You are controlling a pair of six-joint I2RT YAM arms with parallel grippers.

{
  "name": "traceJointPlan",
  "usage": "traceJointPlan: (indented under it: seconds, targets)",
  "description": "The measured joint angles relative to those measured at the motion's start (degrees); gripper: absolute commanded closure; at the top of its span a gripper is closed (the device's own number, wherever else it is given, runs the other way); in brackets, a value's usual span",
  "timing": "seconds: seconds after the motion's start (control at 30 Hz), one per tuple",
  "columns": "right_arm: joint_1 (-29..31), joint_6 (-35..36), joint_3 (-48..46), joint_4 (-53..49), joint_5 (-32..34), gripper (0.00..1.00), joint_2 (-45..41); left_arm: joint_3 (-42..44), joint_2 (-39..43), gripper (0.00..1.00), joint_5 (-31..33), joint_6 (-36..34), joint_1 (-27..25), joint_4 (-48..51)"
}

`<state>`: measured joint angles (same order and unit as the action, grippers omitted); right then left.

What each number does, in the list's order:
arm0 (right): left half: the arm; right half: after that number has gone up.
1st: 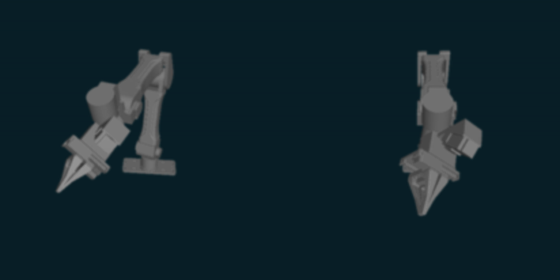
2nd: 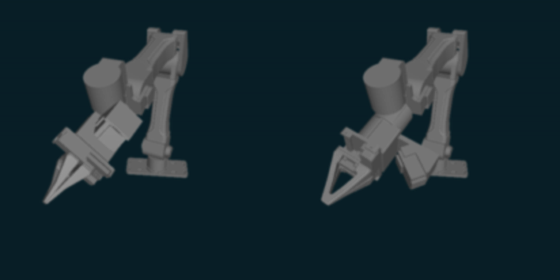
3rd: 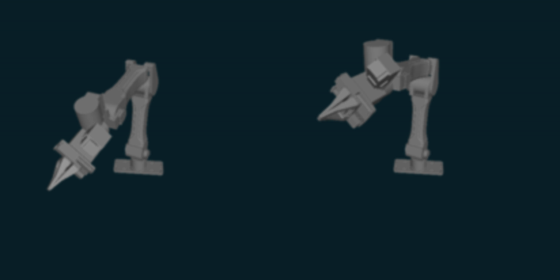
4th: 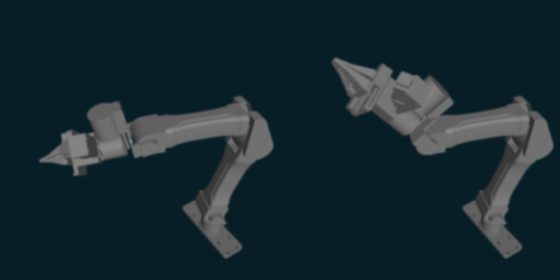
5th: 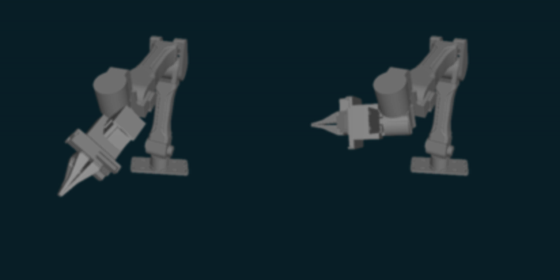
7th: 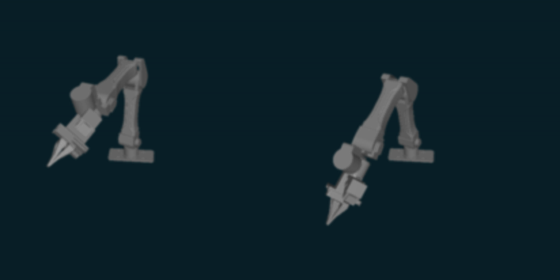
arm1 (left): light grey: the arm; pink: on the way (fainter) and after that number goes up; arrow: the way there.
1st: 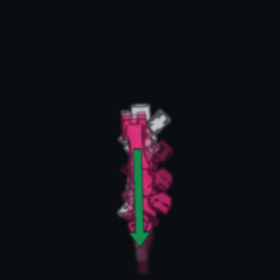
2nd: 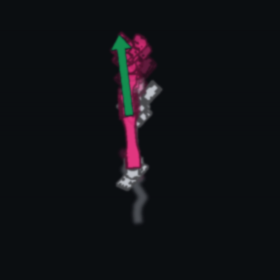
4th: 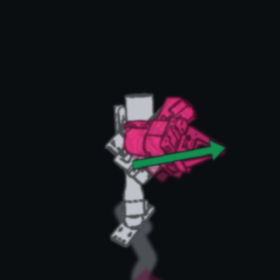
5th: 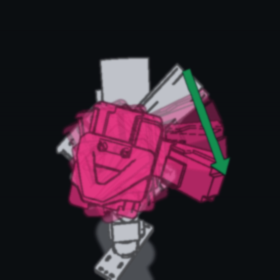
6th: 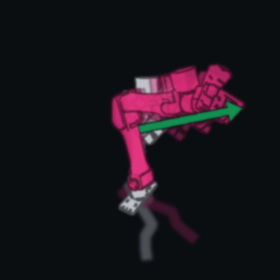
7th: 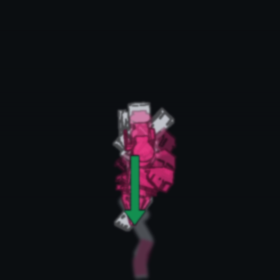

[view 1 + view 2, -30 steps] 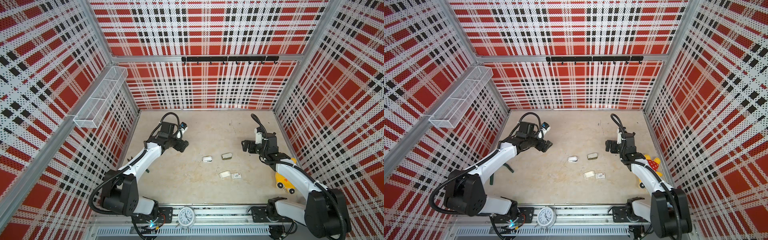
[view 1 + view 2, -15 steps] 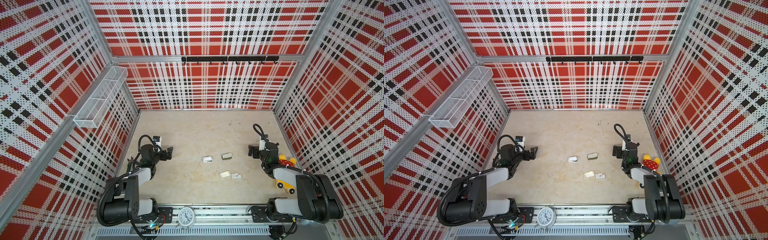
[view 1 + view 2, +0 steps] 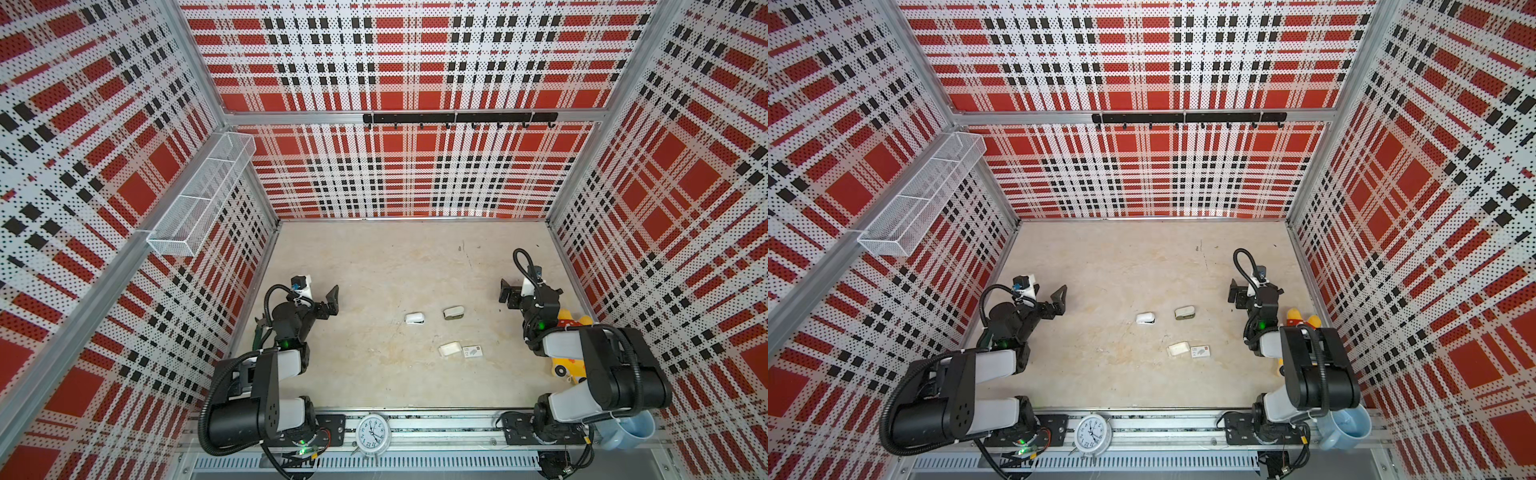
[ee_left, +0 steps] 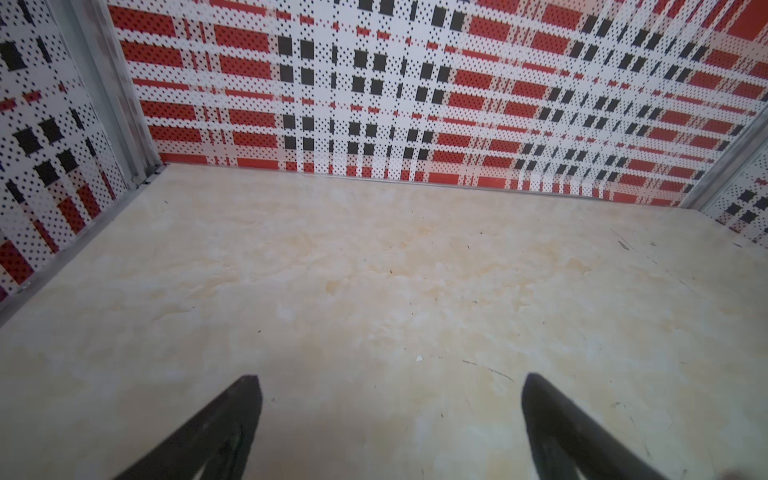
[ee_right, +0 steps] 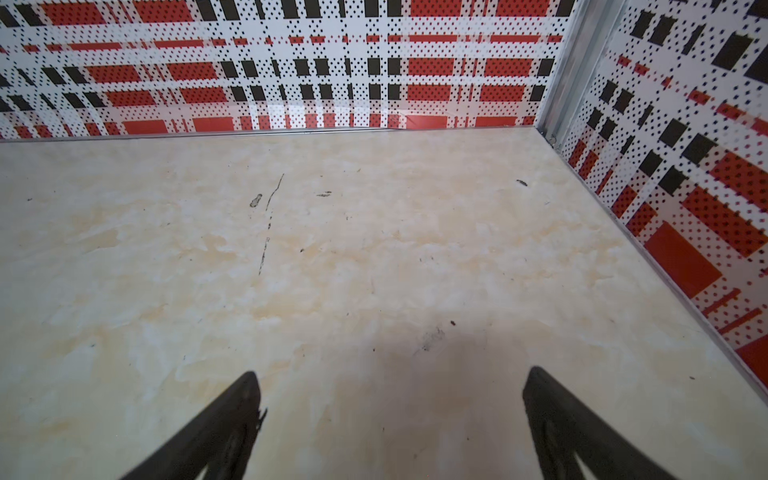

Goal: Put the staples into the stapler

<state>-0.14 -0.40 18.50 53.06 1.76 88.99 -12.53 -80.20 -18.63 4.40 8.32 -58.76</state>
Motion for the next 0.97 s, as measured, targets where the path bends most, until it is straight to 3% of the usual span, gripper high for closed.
traceJointPlan:
  seconds: [0.13,0.3,0.4,0.57,0.97]
  targets:
    - [0.0,0.0,-1.4,3.0,0.2,0.0,1.7,0.0,-9.0,0.01,1.5,-0.4,-0.9,-7.8]
    - [-0.3,0.7,2.5,0.2,-1.2,0.0,1.9,-0.3,-10.6,0.01,6.0,-3.9,-6.2,-10.4]
    - [-0.3,1.0,3.7,0.1,-1.7,0.0,1.8,-2.8,-10.1,0.0,8.5,-6.3,-9.1,-5.5]
    - [-0.3,1.2,3.7,-0.9,-1.8,0.0,1.9,-8.4,-10.1,0.01,11.6,-6.4,-8.7,-1.1]
    - [0.1,1.5,4.0,-2.6,-1.7,0.0,1.9,-8.8,-10.1,0.0,12.4,-6.4,-8.6,2.4]
